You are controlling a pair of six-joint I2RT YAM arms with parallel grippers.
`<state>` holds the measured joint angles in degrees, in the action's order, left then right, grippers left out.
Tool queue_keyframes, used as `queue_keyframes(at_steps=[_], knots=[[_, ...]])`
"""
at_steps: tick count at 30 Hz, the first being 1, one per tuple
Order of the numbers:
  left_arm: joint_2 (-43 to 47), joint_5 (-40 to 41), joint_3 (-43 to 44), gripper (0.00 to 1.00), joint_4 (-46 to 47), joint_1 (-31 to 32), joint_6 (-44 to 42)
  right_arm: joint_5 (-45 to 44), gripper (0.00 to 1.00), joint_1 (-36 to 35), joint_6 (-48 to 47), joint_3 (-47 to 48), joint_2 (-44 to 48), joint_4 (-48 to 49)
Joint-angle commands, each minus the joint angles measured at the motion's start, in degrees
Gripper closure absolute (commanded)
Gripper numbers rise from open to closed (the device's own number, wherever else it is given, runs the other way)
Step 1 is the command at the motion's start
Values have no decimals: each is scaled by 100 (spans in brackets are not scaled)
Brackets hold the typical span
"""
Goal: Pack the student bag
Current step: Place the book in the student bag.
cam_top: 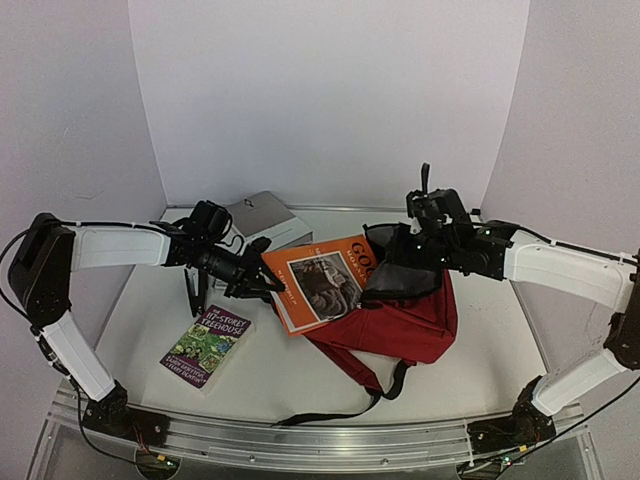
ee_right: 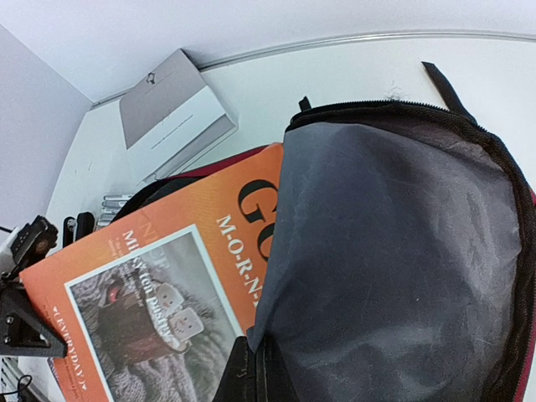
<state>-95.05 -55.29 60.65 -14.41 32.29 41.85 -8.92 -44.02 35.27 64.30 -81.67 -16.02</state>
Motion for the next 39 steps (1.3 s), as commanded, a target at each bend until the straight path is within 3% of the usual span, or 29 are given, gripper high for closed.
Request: queue_keyframes(at_steps=[1, 6, 16, 23, 30, 39], knots=[[527, -142, -125, 87, -26, 14, -90, -424, 100, 91, -353, 443, -66, 352], [553, -233, -149, 87, -16, 18, -102, -153, 100, 111, -604, 607, -128, 431], [-203, -538, 543, 87, -398, 20, -538, 1996, 100, 67, -1622, 605, -74, 1209], [-595, -543, 815, 87, 372, 17, -205, 2751, 100, -145, -1699, 498, -209, 1262], [-1363, -586, 1497, 86, 590, 31, -80, 2903, 100, -330, -1553, 455, -438, 1393], [-1895, -136, 1924, 71, 180, 46, -250, 2833, 100, -353, -1130, 194, -273, 1833]])
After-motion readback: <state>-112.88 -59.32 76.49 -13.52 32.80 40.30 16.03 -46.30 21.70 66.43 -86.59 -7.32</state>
